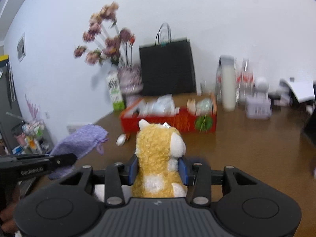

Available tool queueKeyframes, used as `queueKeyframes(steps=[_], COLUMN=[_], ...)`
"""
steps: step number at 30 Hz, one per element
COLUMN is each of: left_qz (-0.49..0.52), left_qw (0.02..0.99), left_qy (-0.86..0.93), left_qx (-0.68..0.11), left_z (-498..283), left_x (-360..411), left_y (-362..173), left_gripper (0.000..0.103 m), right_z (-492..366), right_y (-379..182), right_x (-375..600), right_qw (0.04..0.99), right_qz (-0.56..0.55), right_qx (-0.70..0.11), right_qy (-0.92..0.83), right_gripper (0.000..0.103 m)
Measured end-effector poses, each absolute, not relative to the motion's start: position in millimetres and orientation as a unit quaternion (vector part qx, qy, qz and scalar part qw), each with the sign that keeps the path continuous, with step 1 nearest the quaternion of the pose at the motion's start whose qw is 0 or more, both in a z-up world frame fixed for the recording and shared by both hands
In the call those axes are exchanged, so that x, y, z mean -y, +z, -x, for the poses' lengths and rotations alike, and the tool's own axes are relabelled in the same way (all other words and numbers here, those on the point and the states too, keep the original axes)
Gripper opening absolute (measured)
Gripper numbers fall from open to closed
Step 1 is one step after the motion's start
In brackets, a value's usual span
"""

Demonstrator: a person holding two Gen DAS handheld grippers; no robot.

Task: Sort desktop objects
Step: 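Carry the pouch and plush toy into the box and release both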

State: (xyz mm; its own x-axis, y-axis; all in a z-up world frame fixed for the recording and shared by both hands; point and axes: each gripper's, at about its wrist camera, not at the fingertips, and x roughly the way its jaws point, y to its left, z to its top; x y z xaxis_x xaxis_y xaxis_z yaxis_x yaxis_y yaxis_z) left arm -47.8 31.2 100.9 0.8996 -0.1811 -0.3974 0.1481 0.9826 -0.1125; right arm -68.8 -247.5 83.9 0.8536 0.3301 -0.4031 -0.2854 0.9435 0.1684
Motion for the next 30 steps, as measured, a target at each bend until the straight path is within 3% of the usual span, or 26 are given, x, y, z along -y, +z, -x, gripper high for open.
queueKeyframes(steps=[7, 10, 15, 20, 23, 24, 25, 27, 29, 30], left_qz=[0.051, 0.059, 0.045, 0.009, -0.003, 0.001, 0.008, 0.031, 0.045, 0.048], left_qw=[0.974, 0.957, 0.926, 0.903, 0.889, 0.881, 0.871, 0.872, 0.879, 0.881], left_qy=[-0.069, -0.072, -0.035, -0.041, -0.028, -0.029, -0.04, -0.043, -0.045, -0.046], left_qx=[-0.208, -0.276, -0.373, -0.428, -0.457, -0.473, -0.489, -0.487, -0.473, -0.468], left_z=[-125, -196, -281, -304, -308, -311, -315, -311, -305, -301], left_x=[-30, -25, -20, -6, -5, -6, -9, -16, -20, -21], left_y=[163, 154, 97, 52, 35, 34, 31, 37, 51, 57], left_gripper=[0.007, 0.007, 0.007, 0.008, 0.021, 0.041, 0.05, 0.048, 0.054, 0.067], right_z=[-85, -166, -284, -345, -354, -355, -356, -359, -356, -351], right_y=[163, 174, 129, 51, 20, 19, 19, 18, 25, 31], right_x=[274, 272, 246, 222, 214, 212, 211, 205, 202, 203], right_qw=[0.974, 0.967, 0.937, 0.897, 0.882, 0.882, 0.88, 0.87, 0.871, 0.876], right_qz=[-0.067, -0.068, -0.049, -0.005, 0.03, 0.035, 0.042, 0.065, 0.081, 0.079], right_qx=[-0.177, -0.215, -0.333, -0.44, -0.47, -0.469, -0.474, -0.489, -0.484, -0.476], right_qy=[0.124, 0.117, 0.089, 0.048, 0.023, 0.024, 0.02, 0.017, 0.013, 0.015], right_gripper=[0.04, 0.04, 0.04, 0.04, 0.043, 0.044, 0.047, 0.057, 0.06, 0.063])
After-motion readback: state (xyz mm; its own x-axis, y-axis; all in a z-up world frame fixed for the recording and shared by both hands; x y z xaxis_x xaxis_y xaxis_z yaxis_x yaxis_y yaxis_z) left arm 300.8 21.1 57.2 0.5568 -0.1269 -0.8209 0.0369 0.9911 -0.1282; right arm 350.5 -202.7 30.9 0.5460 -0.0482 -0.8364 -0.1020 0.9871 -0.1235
